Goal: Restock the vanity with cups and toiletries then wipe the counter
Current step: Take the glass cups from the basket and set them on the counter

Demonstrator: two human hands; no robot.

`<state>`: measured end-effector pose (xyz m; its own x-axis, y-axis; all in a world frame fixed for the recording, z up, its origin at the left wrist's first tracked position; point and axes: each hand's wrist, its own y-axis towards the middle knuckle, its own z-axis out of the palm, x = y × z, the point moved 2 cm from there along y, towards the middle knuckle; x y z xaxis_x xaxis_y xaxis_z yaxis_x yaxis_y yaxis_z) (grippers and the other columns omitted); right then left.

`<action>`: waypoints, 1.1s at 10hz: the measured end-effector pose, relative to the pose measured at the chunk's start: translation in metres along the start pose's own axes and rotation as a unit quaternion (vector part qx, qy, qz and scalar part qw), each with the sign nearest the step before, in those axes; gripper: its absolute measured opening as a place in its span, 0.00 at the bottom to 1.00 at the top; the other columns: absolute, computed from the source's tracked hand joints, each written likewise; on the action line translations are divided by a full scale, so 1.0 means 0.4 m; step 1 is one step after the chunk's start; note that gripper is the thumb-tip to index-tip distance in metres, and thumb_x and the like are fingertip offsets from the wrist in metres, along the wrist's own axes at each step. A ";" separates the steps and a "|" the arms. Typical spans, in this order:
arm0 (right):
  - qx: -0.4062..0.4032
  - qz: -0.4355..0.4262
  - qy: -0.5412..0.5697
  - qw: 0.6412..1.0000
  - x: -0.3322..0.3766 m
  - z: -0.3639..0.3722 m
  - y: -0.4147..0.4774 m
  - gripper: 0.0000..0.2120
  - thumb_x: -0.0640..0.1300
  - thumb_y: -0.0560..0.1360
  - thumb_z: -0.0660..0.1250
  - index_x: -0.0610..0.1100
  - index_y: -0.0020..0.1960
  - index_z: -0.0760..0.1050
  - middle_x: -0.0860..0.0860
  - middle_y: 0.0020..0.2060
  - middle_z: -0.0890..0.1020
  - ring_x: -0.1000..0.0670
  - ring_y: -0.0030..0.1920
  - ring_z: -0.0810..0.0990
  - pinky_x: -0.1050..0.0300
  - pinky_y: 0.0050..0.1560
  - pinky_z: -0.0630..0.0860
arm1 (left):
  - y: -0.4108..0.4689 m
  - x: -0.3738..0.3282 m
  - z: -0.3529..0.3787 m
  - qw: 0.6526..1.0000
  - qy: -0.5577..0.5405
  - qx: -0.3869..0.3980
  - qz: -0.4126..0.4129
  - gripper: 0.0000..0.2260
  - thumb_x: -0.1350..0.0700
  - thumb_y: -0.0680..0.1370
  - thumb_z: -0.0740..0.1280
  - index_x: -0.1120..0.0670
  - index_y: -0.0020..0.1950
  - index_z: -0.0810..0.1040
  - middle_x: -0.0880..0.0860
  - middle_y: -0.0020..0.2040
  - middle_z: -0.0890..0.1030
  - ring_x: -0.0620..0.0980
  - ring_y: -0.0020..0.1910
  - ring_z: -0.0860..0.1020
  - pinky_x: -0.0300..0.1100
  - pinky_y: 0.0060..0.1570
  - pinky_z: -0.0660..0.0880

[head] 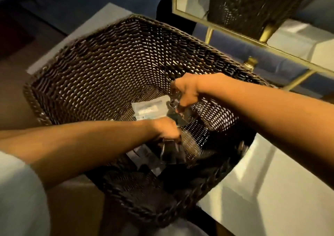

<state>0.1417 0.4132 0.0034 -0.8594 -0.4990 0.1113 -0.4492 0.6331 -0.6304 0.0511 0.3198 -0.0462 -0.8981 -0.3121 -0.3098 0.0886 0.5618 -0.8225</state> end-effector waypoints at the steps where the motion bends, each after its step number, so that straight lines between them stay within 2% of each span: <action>1: -0.108 0.016 0.030 0.994 -0.032 -0.012 -0.085 0.27 0.55 0.69 0.75 0.44 0.62 0.74 0.43 0.55 0.82 0.41 0.55 0.80 0.51 0.58 0.78 | -0.055 -0.029 -0.041 0.997 0.020 -0.064 0.044 0.16 0.55 0.77 0.70 0.61 0.62 0.80 0.60 0.62 0.82 0.58 0.62 0.80 0.48 0.62 0.77; 2: -0.196 0.012 0.078 0.978 -0.044 -0.037 -0.198 0.32 0.58 0.67 0.76 0.46 0.66 0.72 0.43 0.59 0.81 0.41 0.60 0.78 0.52 0.58 0.74 | -0.122 -0.038 -0.098 0.993 0.008 -0.101 0.066 0.12 0.58 0.80 0.64 0.59 0.59 0.82 0.57 0.59 0.84 0.56 0.59 0.81 0.50 0.63 0.77; 3: -0.282 0.004 0.127 0.951 -0.060 -0.068 -0.307 0.32 0.59 0.66 0.76 0.48 0.65 0.73 0.46 0.60 0.81 0.43 0.61 0.78 0.53 0.60 0.73 | -0.209 -0.043 -0.160 0.981 -0.052 -0.160 0.098 0.07 0.60 0.78 0.68 0.51 0.46 0.85 0.51 0.50 0.86 0.51 0.49 0.81 0.46 0.53 0.79; 4: -0.358 -0.003 0.188 0.914 -0.064 -0.094 -0.424 0.32 0.62 0.65 0.76 0.51 0.64 0.73 0.48 0.60 0.81 0.45 0.61 0.78 0.50 0.62 0.74 | -0.349 -0.072 -0.190 0.958 -0.081 -0.234 0.145 0.06 0.55 0.74 0.76 0.45 0.45 0.82 0.46 0.48 0.82 0.46 0.50 0.78 0.42 0.54 0.75; 5: -0.406 -0.011 0.214 0.888 -0.072 -0.113 -0.531 0.31 0.63 0.66 0.75 0.52 0.64 0.74 0.50 0.61 0.80 0.46 0.61 0.78 0.48 0.64 0.74 | -0.456 -0.103 -0.195 0.922 -0.125 -0.309 0.197 0.09 0.52 0.72 0.78 0.46 0.51 0.85 0.45 0.44 0.82 0.51 0.53 0.81 0.46 0.58 0.77; 6: -0.444 -0.010 0.219 0.869 -0.089 -0.124 -0.640 0.30 0.64 0.65 0.75 0.53 0.62 0.75 0.51 0.61 0.80 0.47 0.60 0.78 0.50 0.61 0.75 | -0.549 -0.134 -0.166 0.894 -0.149 -0.350 0.238 0.11 0.49 0.70 0.78 0.43 0.52 0.85 0.52 0.46 0.86 0.54 0.50 0.83 0.52 0.57 0.80; 7: -0.471 -0.010 0.236 0.850 -0.116 -0.109 -0.753 0.29 0.64 0.66 0.75 0.54 0.63 0.75 0.51 0.60 0.80 0.48 0.58 0.79 0.50 0.60 0.76 | -0.627 -0.171 -0.114 0.865 -0.151 -0.380 0.292 0.12 0.48 0.72 0.77 0.42 0.54 0.84 0.49 0.49 0.86 0.50 0.51 0.83 0.55 0.57 0.81; 8: -0.498 -0.011 0.266 0.825 -0.146 -0.066 -0.852 0.29 0.64 0.65 0.75 0.55 0.62 0.75 0.53 0.59 0.80 0.51 0.56 0.80 0.52 0.58 0.78 | -0.691 -0.220 -0.057 0.833 -0.144 -0.403 0.350 0.13 0.46 0.71 0.76 0.41 0.55 0.84 0.45 0.53 0.85 0.47 0.55 0.82 0.56 0.58 0.80; 9: -0.513 -0.003 0.291 0.808 -0.171 -0.016 -0.928 0.28 0.64 0.65 0.75 0.57 0.61 0.74 0.55 0.58 0.80 0.52 0.55 0.80 0.54 0.55 0.78 | -0.726 -0.265 -0.007 0.814 -0.164 -0.399 0.389 0.13 0.47 0.73 0.76 0.41 0.57 0.83 0.45 0.55 0.84 0.46 0.55 0.82 0.51 0.55 0.81; 10: -0.532 0.019 0.305 0.790 -0.203 0.051 -1.008 0.26 0.62 0.66 0.75 0.57 0.60 0.74 0.57 0.56 0.79 0.55 0.54 0.79 0.63 0.48 0.76 | -0.745 -0.325 0.048 0.802 -0.163 -0.378 0.433 0.13 0.47 0.74 0.75 0.41 0.58 0.83 0.43 0.56 0.84 0.41 0.53 0.82 0.43 0.52 0.81; 11: -0.539 0.051 0.329 0.774 -0.230 0.126 -1.083 0.25 0.59 0.65 0.77 0.56 0.60 0.75 0.56 0.55 0.81 0.55 0.53 0.81 0.60 0.50 0.79 | -0.743 -0.382 0.101 0.796 -0.162 -0.343 0.472 0.14 0.47 0.73 0.75 0.42 0.59 0.83 0.44 0.56 0.84 0.42 0.55 0.82 0.48 0.56 0.81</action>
<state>0.4279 0.1550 0.2275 -0.6830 -0.2292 0.6935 -0.0086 0.9519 0.3061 0.1796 0.1698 0.2263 -0.4030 0.3783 -0.8333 0.3027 0.9144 0.2687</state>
